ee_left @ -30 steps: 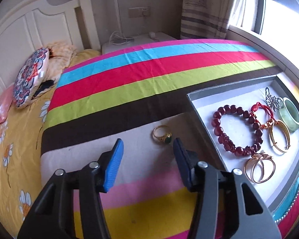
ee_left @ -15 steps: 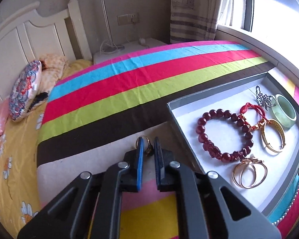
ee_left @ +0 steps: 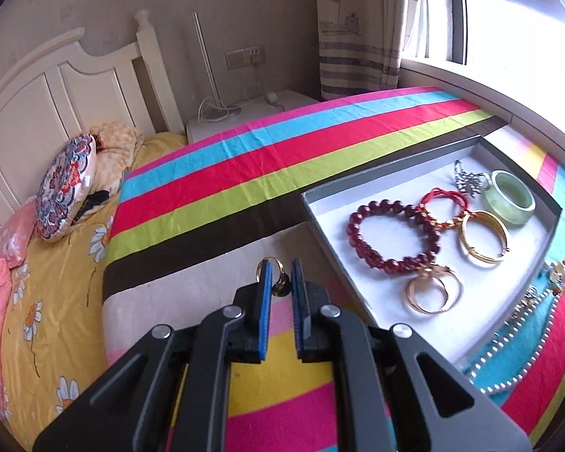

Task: Organize jewelry
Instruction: 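Lower the ring and bead bracelet into the tray and open both tools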

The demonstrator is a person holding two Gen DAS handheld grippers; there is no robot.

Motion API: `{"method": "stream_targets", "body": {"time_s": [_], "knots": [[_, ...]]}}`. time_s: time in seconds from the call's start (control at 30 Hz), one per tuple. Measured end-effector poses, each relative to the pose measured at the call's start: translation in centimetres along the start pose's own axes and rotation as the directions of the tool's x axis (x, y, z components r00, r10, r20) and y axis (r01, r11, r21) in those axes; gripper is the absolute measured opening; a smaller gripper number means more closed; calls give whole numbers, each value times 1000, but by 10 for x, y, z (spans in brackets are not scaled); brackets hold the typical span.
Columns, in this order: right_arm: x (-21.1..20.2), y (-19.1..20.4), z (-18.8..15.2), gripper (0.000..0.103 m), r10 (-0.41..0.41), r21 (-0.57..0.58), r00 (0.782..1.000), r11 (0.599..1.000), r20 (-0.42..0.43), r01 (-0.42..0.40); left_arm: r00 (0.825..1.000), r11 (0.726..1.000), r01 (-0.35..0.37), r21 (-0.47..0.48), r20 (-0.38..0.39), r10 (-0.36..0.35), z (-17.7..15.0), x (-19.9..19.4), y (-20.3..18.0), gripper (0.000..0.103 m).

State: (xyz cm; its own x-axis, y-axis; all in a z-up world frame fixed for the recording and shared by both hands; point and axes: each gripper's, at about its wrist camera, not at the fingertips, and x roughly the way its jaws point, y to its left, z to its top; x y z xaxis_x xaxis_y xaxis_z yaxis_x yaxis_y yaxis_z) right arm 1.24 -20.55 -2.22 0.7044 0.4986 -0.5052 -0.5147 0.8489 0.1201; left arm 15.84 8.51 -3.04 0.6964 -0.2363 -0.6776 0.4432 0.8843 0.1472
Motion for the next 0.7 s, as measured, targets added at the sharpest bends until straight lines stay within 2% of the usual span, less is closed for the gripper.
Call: {"method": "stream_targets", "body": {"time_s": [0.23, 0.43, 0.7], "knots": [[-13, 0, 7, 11, -15, -12, 999, 1000, 34, 15, 998, 999, 7, 33, 54, -9, 2, -34, -20, 10], [-25, -14, 16, 11, -56, 5, 996, 998, 63, 56, 993, 995, 44, 88, 102, -53, 11, -56, -54, 10], [-22, -36, 28, 11, -96, 27, 993, 995, 73, 95, 989, 980, 109, 167, 84, -124, 19, -43, -102, 9]]}}
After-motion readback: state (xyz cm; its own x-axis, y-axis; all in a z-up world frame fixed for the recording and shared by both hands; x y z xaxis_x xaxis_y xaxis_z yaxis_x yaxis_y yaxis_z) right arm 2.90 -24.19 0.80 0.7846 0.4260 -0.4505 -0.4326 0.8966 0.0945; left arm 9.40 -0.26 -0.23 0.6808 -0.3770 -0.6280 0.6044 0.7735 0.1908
